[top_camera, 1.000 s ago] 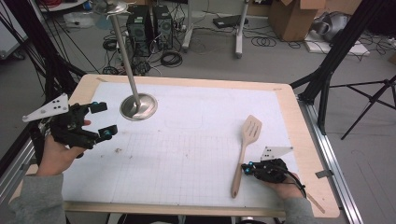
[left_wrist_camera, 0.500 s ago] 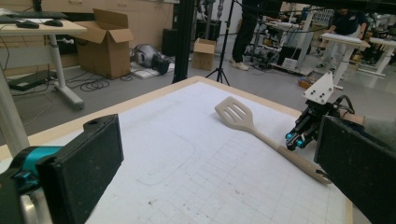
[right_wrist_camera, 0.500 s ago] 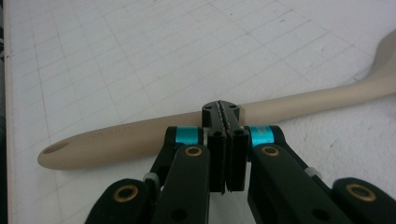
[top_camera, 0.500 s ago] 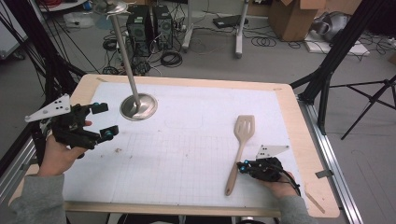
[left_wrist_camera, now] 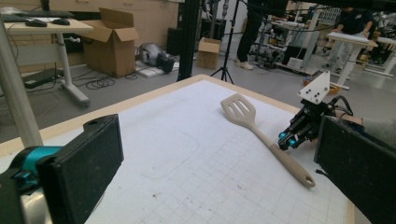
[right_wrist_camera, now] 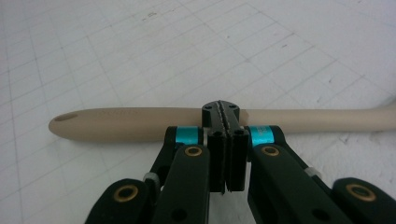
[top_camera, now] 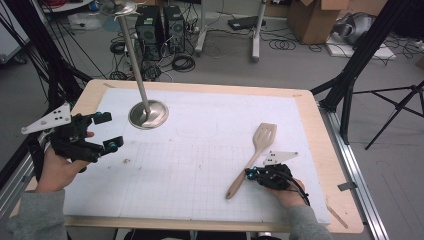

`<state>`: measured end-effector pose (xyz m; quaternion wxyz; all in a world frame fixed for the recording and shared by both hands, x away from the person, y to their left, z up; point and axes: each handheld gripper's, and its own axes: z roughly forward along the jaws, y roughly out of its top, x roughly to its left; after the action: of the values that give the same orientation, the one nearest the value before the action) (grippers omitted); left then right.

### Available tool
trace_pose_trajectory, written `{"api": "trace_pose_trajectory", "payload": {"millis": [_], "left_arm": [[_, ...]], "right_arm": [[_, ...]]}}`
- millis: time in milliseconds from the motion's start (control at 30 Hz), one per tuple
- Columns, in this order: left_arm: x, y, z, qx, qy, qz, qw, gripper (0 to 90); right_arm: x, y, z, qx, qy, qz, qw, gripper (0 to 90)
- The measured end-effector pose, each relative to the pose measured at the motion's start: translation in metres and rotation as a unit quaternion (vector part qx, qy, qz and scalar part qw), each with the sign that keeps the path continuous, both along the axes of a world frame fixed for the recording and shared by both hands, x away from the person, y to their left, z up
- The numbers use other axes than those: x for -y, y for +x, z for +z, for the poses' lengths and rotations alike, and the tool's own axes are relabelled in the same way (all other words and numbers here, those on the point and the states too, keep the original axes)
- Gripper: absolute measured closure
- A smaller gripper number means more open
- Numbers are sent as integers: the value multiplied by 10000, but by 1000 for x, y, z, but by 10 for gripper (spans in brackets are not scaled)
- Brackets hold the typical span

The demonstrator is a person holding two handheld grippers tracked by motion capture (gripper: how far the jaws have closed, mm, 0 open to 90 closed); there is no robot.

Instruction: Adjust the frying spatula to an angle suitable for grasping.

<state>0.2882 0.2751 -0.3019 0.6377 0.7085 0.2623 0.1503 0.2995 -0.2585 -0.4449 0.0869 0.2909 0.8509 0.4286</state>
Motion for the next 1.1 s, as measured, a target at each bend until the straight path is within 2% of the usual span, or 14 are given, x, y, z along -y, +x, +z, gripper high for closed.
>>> {"api": "trace_pose_trajectory", "payload": {"millis": [267, 433, 467, 567, 600, 633, 700, 867, 933, 1033, 1100], "left_arm": [[-7, -8, 0, 12, 5, 111, 9999, 18], [-11, -12, 1, 25, 2, 169, 9999, 18], [-12, -12, 1, 35, 5, 167, 9999, 18], [-15, -14, 1, 35, -9, 200, 9998, 18], [-16, -15, 0, 35, -1, 209, 9998, 18], [-18, -16, 0, 19, 9, 234, 9997, 18], [-20, -18, -1, 12, 22, 267, 9996, 18], [-24, -22, -2, 7, 28, 346, 9994, 18], [-24, -22, -2, 3, 38, 354, 9994, 18], [-25, -24, -3, -6, 49, 373, 9993, 18], [-25, -25, -3, -21, 51, 392, 9992, 18]], "right_arm": [[-9, 8, 0, 59, -28, 26, 10000, 898], [-10, 11, 0, -34, 27, 4, 10000, 898], [-11, 12, 3, 56, 5, -28, 10000, 898], [-10, 18, 12, 279, 173, -338, 9989, 898], [-10, 18, 12, 279, 173, -338, 9989, 898], [-8, 25, 16, 438, 110, -611, 9971, 898], [-6, 31, 15, 472, 52, -789, 9957, 898], [2, 44, 11, 367, -108, -1091, 9933, 898], [3, 46, 10, 359, -117, -1123, 9930, 898], [3, 52, 9, 332, -271, -1222, 9916, 897], [2, 53, 8, 347, -317, -1191, 9918, 898]]}}
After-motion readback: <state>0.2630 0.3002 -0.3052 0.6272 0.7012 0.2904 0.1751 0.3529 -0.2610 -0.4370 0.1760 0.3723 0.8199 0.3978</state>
